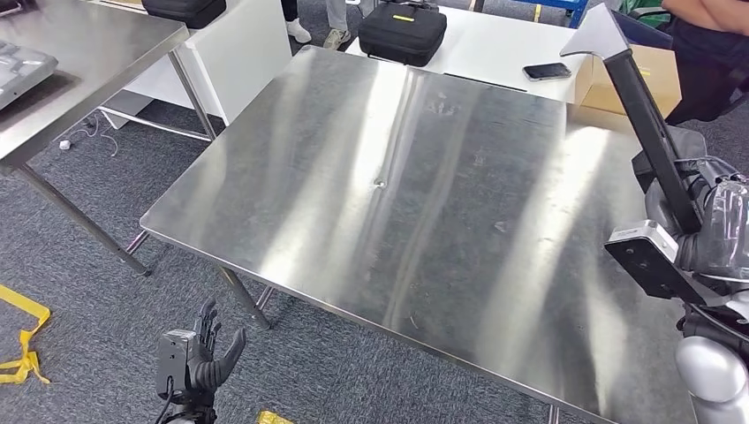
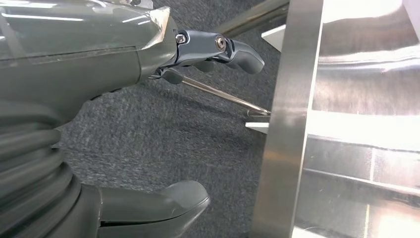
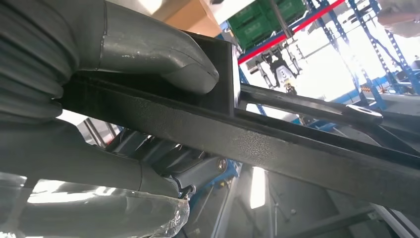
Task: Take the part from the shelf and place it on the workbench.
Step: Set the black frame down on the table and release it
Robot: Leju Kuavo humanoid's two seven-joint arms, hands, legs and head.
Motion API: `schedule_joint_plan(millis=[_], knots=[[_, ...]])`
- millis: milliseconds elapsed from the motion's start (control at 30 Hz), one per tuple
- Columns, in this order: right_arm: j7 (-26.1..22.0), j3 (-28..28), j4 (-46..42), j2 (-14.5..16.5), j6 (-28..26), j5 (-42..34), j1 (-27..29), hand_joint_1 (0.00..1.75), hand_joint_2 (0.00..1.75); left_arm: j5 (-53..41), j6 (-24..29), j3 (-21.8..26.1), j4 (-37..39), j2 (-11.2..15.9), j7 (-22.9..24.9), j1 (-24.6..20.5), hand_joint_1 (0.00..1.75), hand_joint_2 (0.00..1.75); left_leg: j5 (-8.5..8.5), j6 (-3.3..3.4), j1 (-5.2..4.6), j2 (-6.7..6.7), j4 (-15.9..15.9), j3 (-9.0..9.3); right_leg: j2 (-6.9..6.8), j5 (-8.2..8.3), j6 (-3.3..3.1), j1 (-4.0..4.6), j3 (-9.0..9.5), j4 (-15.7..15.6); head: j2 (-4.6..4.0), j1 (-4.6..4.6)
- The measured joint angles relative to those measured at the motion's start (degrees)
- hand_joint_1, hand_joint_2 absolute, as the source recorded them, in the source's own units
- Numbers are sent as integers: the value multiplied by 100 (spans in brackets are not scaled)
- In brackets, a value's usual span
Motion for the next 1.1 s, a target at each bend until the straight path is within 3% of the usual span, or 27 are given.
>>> schedule_joint_plan(millis=[33,67,167,467,1100], knots=[[-1,-14,-15,3,-3,9,29,175,175,1,-3,-1,9,0,2,-20,0,175,119,33,-31,6,-281,117,5,-16,11,16,6,1,0,2],[-2,-28,-25,4,-5,17,59,175,175,4,-13,-2,21,-2,5,-38,0,175,162,4,-51,8,-440,186,8,-29,21,38,2,6,0,6],[-5,-77,-47,5,-9,27,133,175,175,18,-42,-3,68,-11,13,-66,0,175,171,-118,-90,-12,-514,227,-4,-46,35,63,-4,5,0,12],[-8,-120,-104,7,-11,33,176,175,175,76,-88,1,163,-19,13,-96,0,175,158,-16,-124,-37,-512,232,-27,-21,75,45,61,-95,0,14],[-61,-379,-210,15,-18,-16,448,175,175,190,-201,11,266,-25,2,-108,0,175,156,-1,-118,-35,-514,233,-27,-14,89,50,63,-105,0,12]])
